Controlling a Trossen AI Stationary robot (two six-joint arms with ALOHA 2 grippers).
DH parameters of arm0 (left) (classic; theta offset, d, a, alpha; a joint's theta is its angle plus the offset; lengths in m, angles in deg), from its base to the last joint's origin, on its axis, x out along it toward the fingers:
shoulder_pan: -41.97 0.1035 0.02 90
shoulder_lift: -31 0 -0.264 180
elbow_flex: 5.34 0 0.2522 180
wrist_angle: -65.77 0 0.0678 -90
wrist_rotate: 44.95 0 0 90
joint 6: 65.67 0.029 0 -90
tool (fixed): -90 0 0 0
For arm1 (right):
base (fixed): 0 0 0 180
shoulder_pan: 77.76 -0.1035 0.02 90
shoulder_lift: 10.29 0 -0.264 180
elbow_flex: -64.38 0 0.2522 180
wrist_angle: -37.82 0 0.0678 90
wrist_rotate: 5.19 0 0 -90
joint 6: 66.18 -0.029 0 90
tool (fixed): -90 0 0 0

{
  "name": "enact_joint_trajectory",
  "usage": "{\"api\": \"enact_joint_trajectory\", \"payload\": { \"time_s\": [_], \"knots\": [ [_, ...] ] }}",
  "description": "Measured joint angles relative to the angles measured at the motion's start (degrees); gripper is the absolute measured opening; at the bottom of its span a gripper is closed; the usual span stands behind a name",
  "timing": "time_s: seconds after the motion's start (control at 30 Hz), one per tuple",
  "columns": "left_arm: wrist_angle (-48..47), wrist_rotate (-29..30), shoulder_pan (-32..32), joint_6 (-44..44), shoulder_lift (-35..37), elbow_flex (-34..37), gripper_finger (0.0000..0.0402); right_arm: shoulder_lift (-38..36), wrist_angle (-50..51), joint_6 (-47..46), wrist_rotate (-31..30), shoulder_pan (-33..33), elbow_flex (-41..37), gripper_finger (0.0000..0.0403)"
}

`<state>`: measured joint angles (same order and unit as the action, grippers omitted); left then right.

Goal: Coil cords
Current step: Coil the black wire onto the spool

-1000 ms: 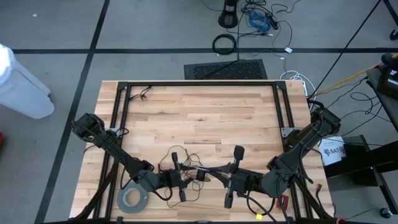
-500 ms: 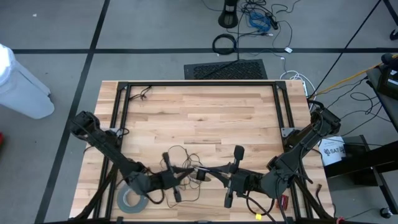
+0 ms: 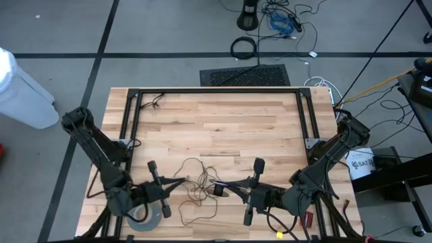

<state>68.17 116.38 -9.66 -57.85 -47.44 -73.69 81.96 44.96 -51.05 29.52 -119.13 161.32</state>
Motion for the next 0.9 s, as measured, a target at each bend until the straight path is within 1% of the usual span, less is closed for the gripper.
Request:
{"api": "enact_joint_trajectory", "payload": {
  "time_s": [0.2, 0.3, 0.37, 0.6, 0.8, 0.9],
  "knots": [
    [-0.9, 5.7, -1.8, 0.0, 0.6, 0.0, 0.0002, 0.0, 1.4, -1.6, 0.5, 0.0, 0.0, 0.0000],
    [-1.0, 7.8, -2.6, 0.1, 0.6, 0.0, 0.0002, 0.0, 1.3, -2.3, 3.2, 0.0, 0.0, 0.0000],
    [-1.0, 8.5, -2.9, 0.2, 0.6, 0.0, 0.0002, 0.0, 1.3, -2.5, 3.6, 0.0, 0.0, 0.0000],
    [-2.3, 9.9, -4.0, 0.2, 0.6, 0.0, 0.0001, 0.0, 1.5, -4.0, 7.7, 0.0, 0.0, 0.0000],
    [-2.2, 10.0, -4.5, 0.0, 0.6, 0.0, 0.0001, 0.0, 2.1, -4.2, 7.7, -0.3, 0.0, 0.0000],
    [-0.5, 10.0, -5.0, 0.1, 0.6, 0.0, 0.0001, 0.0, 2.3, -4.2, 7.6, -0.3, 0.0, 0.0000]
  ]
}}
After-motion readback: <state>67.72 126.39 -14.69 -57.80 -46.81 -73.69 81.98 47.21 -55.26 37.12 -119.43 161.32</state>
